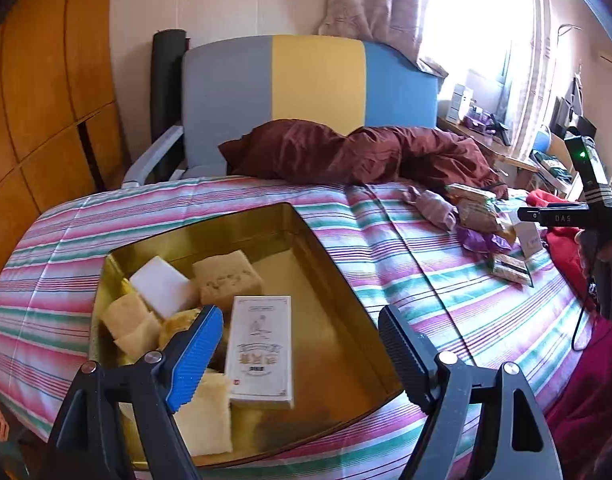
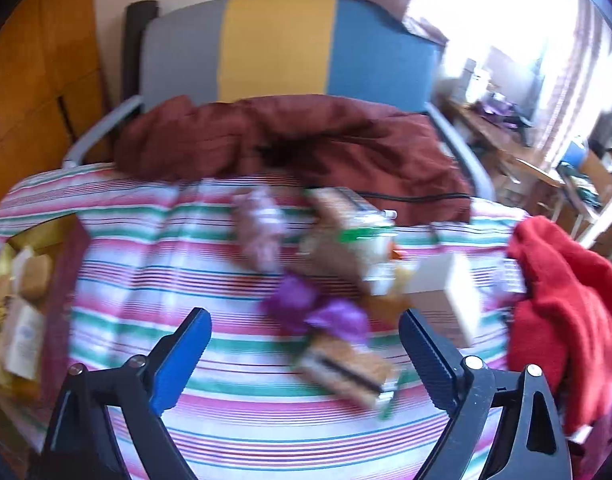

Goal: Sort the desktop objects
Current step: 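Withdraw both tools from the tray toward the remaining items, then grasp the pink sock with the left tool while the right tool grasps the white box, then carry the pink sock and white box to the gold tray and release both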

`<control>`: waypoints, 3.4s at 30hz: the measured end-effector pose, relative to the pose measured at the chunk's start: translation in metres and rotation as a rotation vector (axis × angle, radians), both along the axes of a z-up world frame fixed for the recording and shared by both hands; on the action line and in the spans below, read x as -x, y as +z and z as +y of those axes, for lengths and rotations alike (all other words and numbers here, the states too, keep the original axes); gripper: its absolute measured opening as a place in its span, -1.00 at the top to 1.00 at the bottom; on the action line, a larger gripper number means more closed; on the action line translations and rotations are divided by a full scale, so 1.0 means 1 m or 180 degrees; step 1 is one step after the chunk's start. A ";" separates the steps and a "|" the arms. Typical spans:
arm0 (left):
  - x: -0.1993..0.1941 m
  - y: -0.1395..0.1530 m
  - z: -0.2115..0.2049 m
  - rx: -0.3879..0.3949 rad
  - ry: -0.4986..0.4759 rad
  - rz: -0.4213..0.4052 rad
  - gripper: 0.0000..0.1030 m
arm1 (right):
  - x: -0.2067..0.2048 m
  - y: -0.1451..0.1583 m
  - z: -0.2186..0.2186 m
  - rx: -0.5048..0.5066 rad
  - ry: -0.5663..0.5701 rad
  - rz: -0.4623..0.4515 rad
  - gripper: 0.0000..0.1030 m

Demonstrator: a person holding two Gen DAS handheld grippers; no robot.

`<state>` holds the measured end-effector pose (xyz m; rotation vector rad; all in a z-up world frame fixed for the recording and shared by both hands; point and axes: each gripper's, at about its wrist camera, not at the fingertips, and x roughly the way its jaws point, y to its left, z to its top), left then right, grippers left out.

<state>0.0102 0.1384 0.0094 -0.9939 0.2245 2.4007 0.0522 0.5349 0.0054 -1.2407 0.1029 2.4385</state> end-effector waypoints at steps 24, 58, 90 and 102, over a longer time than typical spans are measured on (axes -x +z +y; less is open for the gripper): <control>0.019 -0.012 0.106 0.0061 -0.0631 -0.0358 -0.57 | 0.016 -0.063 0.128 -0.0214 0.0470 -0.0936 -0.99; 0.150 -0.082 0.288 -0.0364 -0.0319 -0.1787 -0.35 | -0.001 -0.057 0.125 -0.0159 0.0403 -0.0484 -0.14; 0.150 -0.116 0.357 0.0029 -0.0623 -0.1295 0.18 | -0.006 -0.087 0.211 0.0551 -0.0581 -0.0615 -0.25; 0.125 -0.088 0.283 -0.0122 -0.0580 -0.1149 0.29 | -0.010 -0.068 0.203 0.0402 -0.0470 -0.0333 0.04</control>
